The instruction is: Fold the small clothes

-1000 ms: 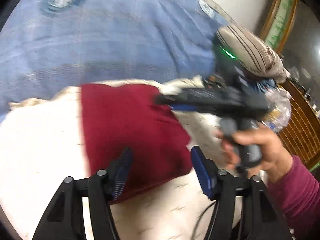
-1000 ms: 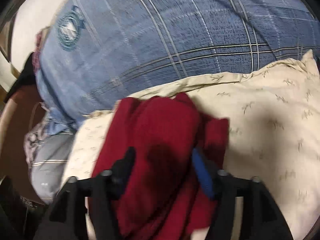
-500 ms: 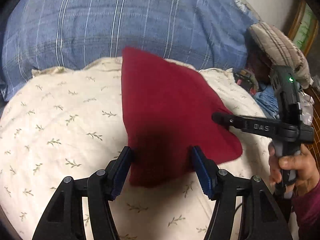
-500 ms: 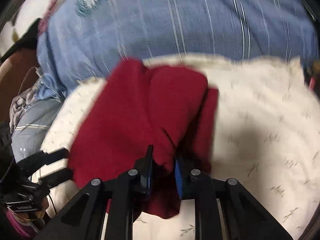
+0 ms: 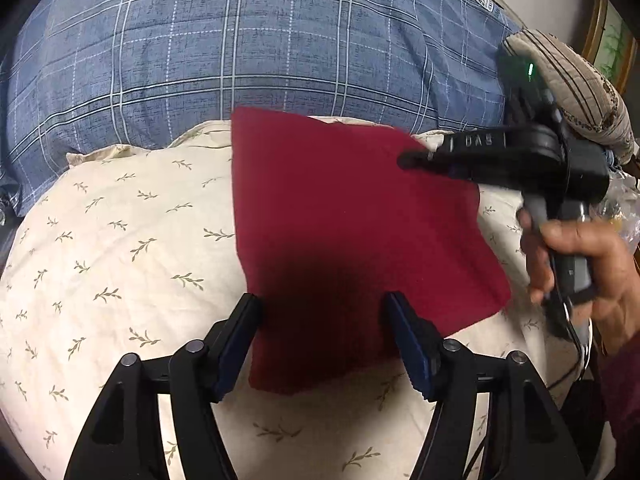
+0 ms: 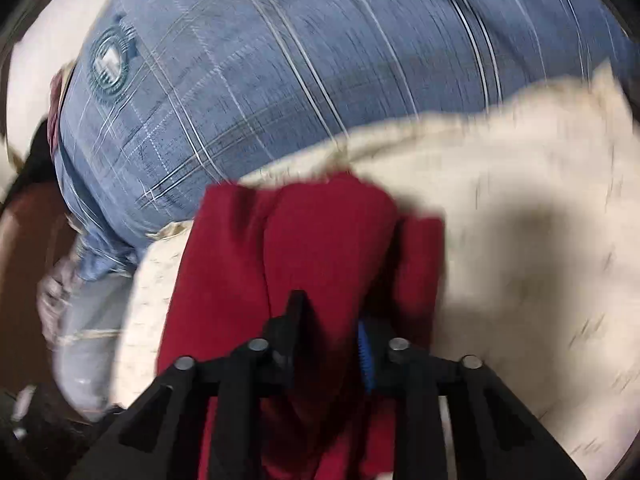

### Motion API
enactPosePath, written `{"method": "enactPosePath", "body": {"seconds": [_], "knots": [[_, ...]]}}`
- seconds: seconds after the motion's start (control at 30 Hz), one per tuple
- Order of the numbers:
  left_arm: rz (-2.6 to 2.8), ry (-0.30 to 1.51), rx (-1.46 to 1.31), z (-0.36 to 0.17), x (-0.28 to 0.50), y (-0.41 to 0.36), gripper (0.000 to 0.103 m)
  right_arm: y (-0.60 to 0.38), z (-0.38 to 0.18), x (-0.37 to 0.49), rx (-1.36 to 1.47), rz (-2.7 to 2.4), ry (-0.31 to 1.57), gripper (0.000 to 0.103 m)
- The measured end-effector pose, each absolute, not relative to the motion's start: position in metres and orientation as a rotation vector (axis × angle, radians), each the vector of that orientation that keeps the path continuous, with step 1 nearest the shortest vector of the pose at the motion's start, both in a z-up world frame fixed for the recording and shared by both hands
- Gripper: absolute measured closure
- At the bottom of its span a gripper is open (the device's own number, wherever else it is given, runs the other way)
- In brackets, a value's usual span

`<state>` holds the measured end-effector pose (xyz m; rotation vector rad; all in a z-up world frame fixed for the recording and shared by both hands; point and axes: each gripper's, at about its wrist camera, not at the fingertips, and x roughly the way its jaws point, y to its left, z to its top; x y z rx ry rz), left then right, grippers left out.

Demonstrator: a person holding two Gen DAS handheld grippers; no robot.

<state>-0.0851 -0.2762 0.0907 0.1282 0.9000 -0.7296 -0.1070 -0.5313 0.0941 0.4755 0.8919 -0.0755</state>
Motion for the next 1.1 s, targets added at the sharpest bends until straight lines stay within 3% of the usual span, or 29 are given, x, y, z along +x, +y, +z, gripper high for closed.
{"method": "enactPosePath", "body": {"seconds": [0.13, 0.23, 0.3, 0.4, 0.57, 0.63, 0.67, 0.97, 1.07, 1.1], "knots": [[-0.717, 0.899, 0.140, 0.087, -0.083, -0.293, 0.024, -0.537, 0.081, -0.086, 0.314, -0.222, 0.953, 0.097], [-0.697, 0.885, 0.180, 0.084, -0.085, -0.300, 0.023, -0.544, 0.079, -0.092, 0.386, -0.195, 0.944, 0.095], [-0.702, 0.888, 0.161, 0.086, -0.086, -0.296, 0.023, -0.545, 0.096, -0.110, 0.483, -0.155, 0.909, 0.088], [-0.701, 0.905, 0.137, 0.086, -0.084, -0.290, 0.023, -0.531, 0.114, -0.132, 0.540, -0.065, 0.888, 0.051], [-0.687, 0.908, 0.117, 0.089, -0.089, -0.285, 0.023, -0.472, 0.122, -0.151, 0.331, -0.001, 0.924, 0.054], [-0.677, 0.899, 0.124, 0.091, -0.092, -0.283, 0.023, -0.467, 0.111, -0.151, 0.262, -0.074, 0.942, 0.072], [-0.673, 0.898, 0.127, 0.092, -0.093, -0.282, 0.023, -0.468, 0.100, -0.147, 0.219, -0.123, 0.989, 0.075], [-0.653, 0.889, 0.121, 0.102, -0.097, -0.270, 0.023, -0.467, 0.099, -0.146, 0.242, -0.144, 0.985, 0.071], [-0.648, 0.893, 0.109, 0.103, -0.094, -0.267, 0.023, -0.471, 0.112, -0.154, 0.304, -0.135, 0.895, 0.056], [-0.653, 0.898, 0.097, 0.104, -0.091, -0.265, 0.023, -0.474, 0.115, -0.158, 0.323, -0.139, 0.869, 0.038]]}}
